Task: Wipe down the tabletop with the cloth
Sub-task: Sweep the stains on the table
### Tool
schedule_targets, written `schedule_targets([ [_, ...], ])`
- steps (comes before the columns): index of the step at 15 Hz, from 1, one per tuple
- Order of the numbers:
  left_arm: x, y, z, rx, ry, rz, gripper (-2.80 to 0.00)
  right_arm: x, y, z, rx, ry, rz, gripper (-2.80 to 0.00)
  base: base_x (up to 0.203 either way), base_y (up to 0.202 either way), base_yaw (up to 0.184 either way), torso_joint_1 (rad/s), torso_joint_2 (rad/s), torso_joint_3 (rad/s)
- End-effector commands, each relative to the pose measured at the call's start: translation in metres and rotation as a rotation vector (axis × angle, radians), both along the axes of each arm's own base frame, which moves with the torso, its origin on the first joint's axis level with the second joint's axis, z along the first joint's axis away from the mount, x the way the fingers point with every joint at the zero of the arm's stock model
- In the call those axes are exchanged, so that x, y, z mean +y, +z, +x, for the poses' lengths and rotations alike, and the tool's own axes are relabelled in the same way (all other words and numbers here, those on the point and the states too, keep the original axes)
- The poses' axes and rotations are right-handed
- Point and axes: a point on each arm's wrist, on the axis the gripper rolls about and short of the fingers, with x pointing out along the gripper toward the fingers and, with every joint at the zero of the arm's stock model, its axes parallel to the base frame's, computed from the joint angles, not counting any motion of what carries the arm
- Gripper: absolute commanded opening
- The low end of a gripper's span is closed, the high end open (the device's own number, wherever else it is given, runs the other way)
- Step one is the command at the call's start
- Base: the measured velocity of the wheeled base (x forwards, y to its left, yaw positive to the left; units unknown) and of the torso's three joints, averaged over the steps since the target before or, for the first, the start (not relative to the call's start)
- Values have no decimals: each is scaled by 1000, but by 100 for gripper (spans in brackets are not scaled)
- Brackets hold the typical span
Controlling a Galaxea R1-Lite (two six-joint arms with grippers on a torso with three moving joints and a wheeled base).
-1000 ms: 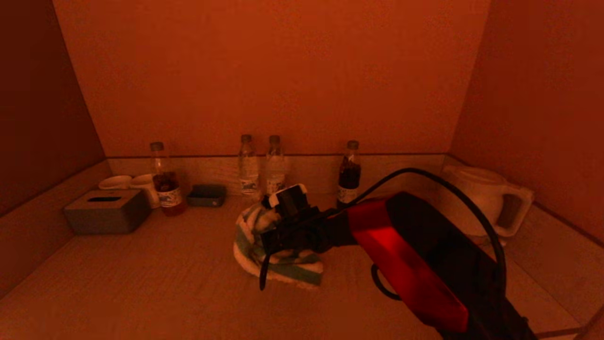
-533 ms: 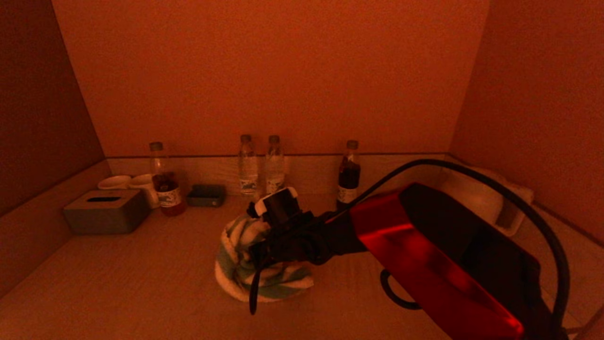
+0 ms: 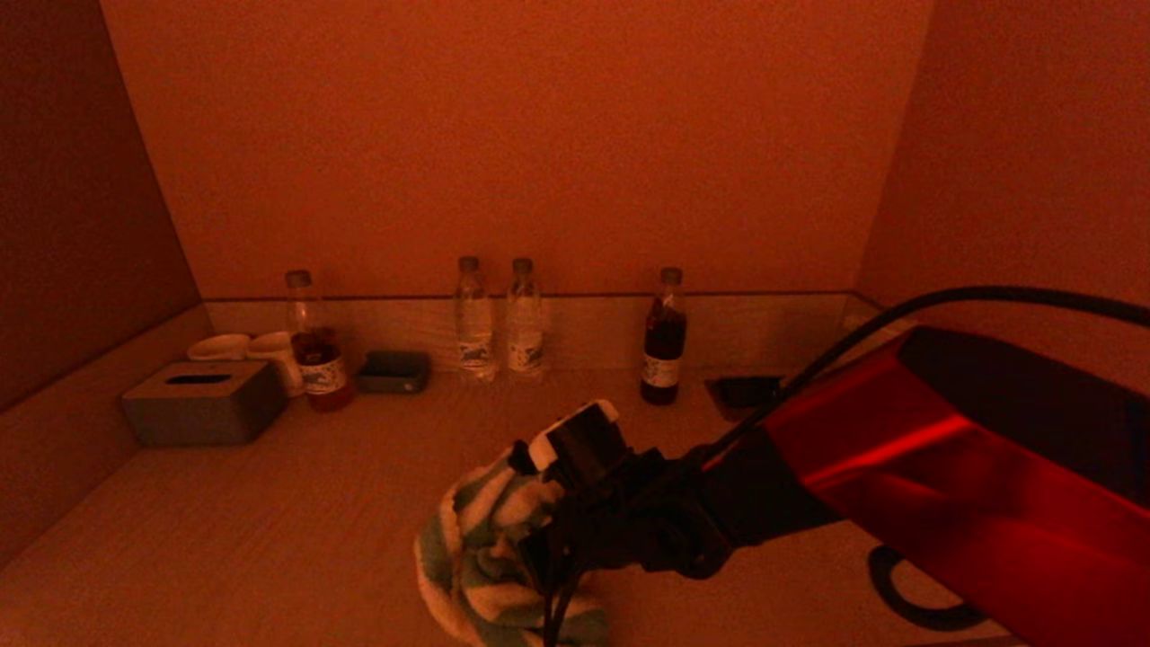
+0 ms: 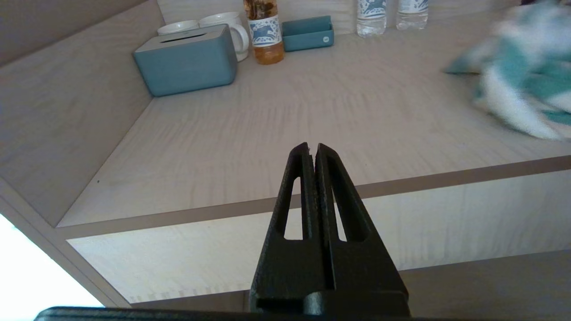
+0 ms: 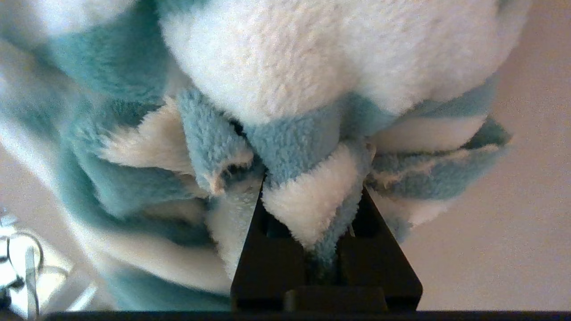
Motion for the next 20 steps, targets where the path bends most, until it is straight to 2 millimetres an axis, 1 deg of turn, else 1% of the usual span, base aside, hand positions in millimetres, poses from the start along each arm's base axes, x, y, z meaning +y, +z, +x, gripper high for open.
schedule_targets([
  [1, 0, 0, 0, 0, -1, 1, -280, -21, 13, -18, -37, -12, 35, -280, 0, 0, 0, 0, 0, 0],
  [2, 0, 0, 0, 0, 0, 1, -280, -29, 9, -24, -23, -19, 24, -280, 0, 0, 0, 0, 0, 0],
  [3, 0, 0, 0, 0, -1, 1, -280, -34, 10, -26, -28, -27, 28, -280, 0, 0, 0, 0, 0, 0],
  [4, 0, 0, 0, 0, 0, 1, -280, -44, 4, -27, -21, -51, 20, -280, 0, 0, 0, 0, 0, 0],
  [5, 0, 0, 0, 0, -1, 1, -280, -61, -1, -22, -20, -98, 16, -280, 0, 0, 0, 0, 0, 0],
  [7, 0, 0, 0, 0, 2, 1, -280, -87, -5, -3, -30, -189, 17, -280, 0, 0, 0, 0, 0, 0],
  [9, 0, 0, 0, 0, 1, 1, -280, -92, -7, 3, -36, -206, 18, -280, 0, 0, 0, 0, 0, 0],
  [10, 0, 0, 0, 0, 1, 1, -280, -104, -7, 14, -41, -247, 18, -280, 0, 0, 0, 0, 0, 0],
  [11, 0, 0, 0, 0, -1, 1, -280, -124, -11, 31, -44, -316, 14, -280, 0, 0, 0, 0, 0, 0],
  [13, 0, 0, 0, 0, 0, 1, -280, -143, -21, 57, -44, -382, 4, -280, 0, 0, 0, 0, 0, 0],
  [15, 0, 0, 0, 0, 0, 1, -280, -150, -24, 66, -51, -399, -1, -280, 0, 0, 0, 0, 0, 0],
  [16, 0, 0, 0, 0, 0, 1, -280, -155, -31, 76, -48, -415, -8, -280, 0, 0, 0, 0, 0, 0],
  [18, 0, 0, 0, 0, 0, 1, -280, -161, -37, 101, -73, -444, 0, -280, 0, 0, 0, 0, 0, 0],
  [19, 0, 0, 0, 0, 0, 1, -280, -164, -39, 108, -76, -455, 0, -280, 0, 0, 0, 0, 0, 0],
  [20, 0, 0, 0, 0, 2, 1, -280, -164, -41, 110, -75, -457, -3, -280, 0, 0, 0, 0, 0, 0],
])
